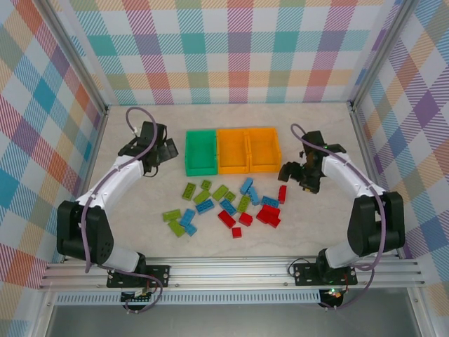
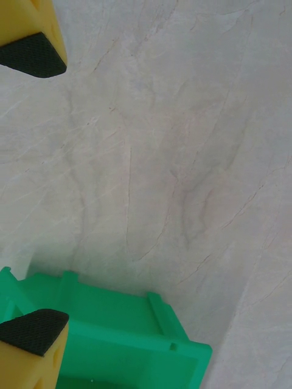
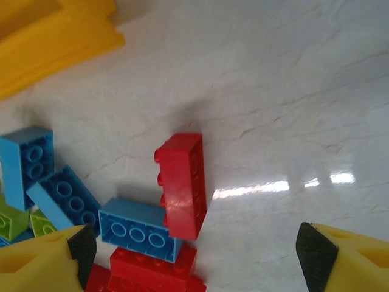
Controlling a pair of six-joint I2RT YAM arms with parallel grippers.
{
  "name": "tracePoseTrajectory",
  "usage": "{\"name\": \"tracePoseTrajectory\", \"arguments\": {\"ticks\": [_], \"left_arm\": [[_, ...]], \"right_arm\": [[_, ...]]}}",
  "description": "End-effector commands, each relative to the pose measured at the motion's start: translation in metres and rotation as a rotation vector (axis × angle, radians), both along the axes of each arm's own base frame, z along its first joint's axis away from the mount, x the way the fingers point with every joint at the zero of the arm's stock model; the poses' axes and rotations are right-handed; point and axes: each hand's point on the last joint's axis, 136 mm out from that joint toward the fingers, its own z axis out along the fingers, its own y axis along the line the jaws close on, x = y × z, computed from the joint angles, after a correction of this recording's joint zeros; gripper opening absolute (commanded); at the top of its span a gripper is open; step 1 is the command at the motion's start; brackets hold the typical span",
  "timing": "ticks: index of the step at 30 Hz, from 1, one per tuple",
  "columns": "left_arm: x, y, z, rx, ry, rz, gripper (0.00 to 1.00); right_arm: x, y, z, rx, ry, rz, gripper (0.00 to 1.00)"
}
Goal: Sort the legos into containers by color
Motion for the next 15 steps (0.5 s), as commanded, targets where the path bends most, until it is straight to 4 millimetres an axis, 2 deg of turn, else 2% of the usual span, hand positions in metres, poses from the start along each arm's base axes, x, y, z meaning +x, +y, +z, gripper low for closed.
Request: {"name": "tracePoseTrajectory", "arguments": {"ticks": [1, 10, 15], "left_arm": [[-0.008, 0.000, 0.006, -0.002, -0.025, 0.026, 1.00], [-0.010, -0.005, 0.016, -0.004, -0.056, -0.004, 1.00], [-0.014, 0.000, 0.020, 0.013, -0.072, 0.000, 1.00]], "right_arm": [[-0.014, 0.010, -0.014, -0.021, 0.085, 0.019, 0.86], [-0.008, 0.017, -0.038, -0.093, 0.164, 0.022, 0.79], [-0.003, 0.020, -0.042, -0.108, 0.172, 0.028, 0.72]]}}
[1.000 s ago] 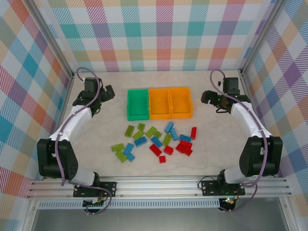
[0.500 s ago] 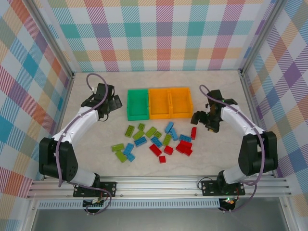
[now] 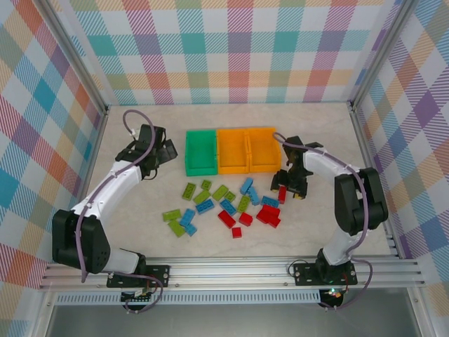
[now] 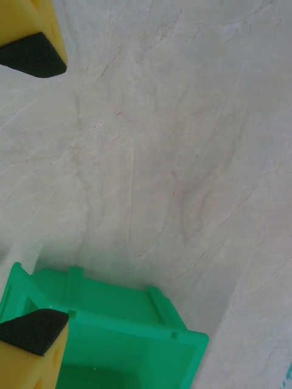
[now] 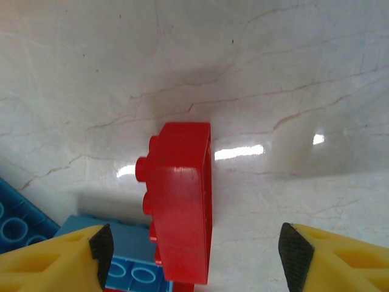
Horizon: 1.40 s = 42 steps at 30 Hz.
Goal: Sort the legos into containers by color
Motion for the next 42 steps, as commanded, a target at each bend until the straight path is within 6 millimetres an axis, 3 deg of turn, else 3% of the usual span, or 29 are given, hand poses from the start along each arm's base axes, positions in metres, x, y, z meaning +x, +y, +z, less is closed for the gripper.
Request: {"name": "tracePoseTrajectory", "arguments": {"ticks": [1, 19, 27, 32, 38, 42], "left_arm": [[-0.004, 0.000, 0.010, 0.021, -0.038, -0.006, 1.00], [-0.002, 0.002, 0.010, 0.031, -0.051, -0.005, 1.00], [-0.005, 0.006, 0.011, 0.044, -0.050, 0.007, 1.00], [-0.007, 0.007, 0.010, 0.048, -0.046, 0.011, 1.00], [-0.008, 0.006, 0.012, 0.042, -0.051, 0.008, 1.00], [-0.010, 0.003, 0.010, 0.027, -0.047, -0.006, 1.00]], "right_arm": [[0.005, 0.002, 0.005, -0.020, -0.001, -0.004, 0.71], [0.002, 0.005, -0.009, -0.074, 0.053, 0.051, 0.59], [0.002, 0.005, -0.013, -0.076, 0.056, 0.047, 0.30], [0.018, 0.009, 0.018, -0.053, -0.040, 0.033, 0.16], [0.058, 0.026, 0.074, 0.025, -0.239, 0.052, 0.15], [0.092, 0.048, 0.087, 0.102, -0.298, 0.066, 0.18]]}}
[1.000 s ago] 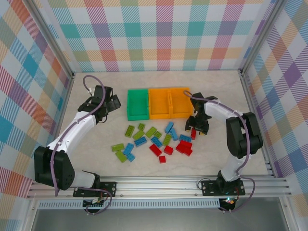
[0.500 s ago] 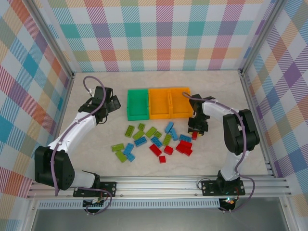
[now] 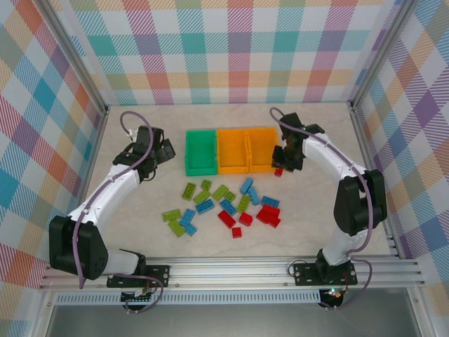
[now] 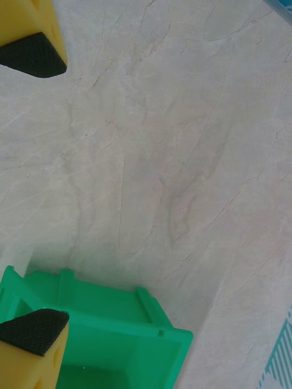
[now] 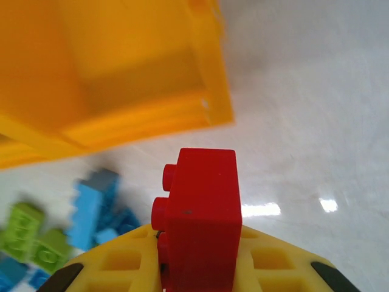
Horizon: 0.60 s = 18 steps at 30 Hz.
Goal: Sort the legos into containers by color
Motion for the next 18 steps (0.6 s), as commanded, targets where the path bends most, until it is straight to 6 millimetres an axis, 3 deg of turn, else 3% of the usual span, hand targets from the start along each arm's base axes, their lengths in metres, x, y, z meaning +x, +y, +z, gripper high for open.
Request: {"name": "tracePoseTrajectory", "arguments": {"ticks": [1, 7, 18], "left_arm": [[-0.008, -0.004, -0.001, 0.000, -0.001, -0.029, 1.00], [-0.013, -0.028, -0.009, -0.053, 0.010, -0.131, 1.00], [-0.043, -0.066, -0.031, -0.130, 0.123, -0.162, 1.00]], "right_arm": [[0.024, 0.024, 0.005, 0.064, -0.017, 0.042, 0.18], [0.057, 0.037, 0.000, 0.071, 0.013, 0.037, 0.18], [0.081, 0.046, -0.012, 0.060, 0.060, 0.027, 0.30]]}}
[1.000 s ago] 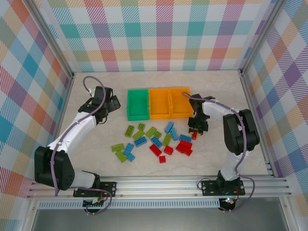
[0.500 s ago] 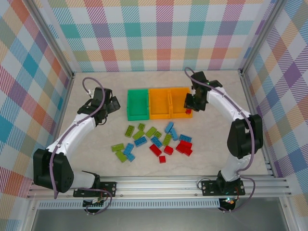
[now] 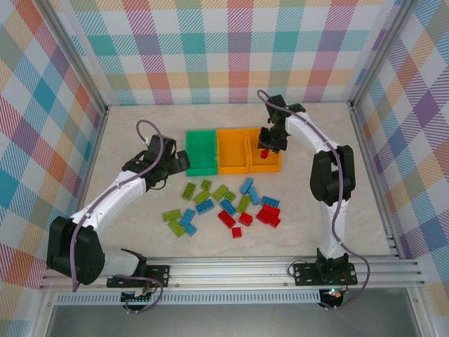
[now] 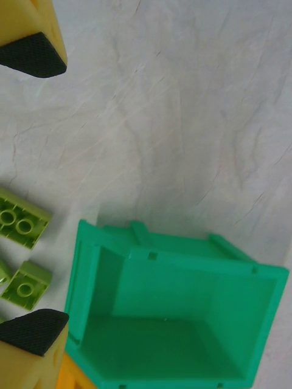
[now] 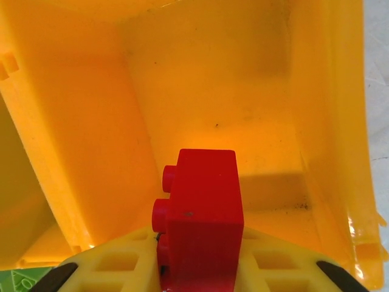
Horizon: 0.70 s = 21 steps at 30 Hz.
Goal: Sort the legos into containers by color
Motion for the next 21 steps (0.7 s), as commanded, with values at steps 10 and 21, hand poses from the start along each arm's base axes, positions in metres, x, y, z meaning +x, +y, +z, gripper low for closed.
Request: {"name": "tracePoseTrajectory", "arguments": {"ticks": [10, 21], "left_arm": [[-0.036, -0.025, -0.033, -0.063, 0.183, 0.100, 1.00], [-0.065, -0.117, -0.033, -0.007, 0.225, -0.409, 1.00]], "right_arm": [[-0.015, 0.018, 0.029, 0.035, -0.047, 0.118, 0.74], [-0.103, -0.020, 0.012, -0.040, -0.086, 0.185, 0.84]]}}
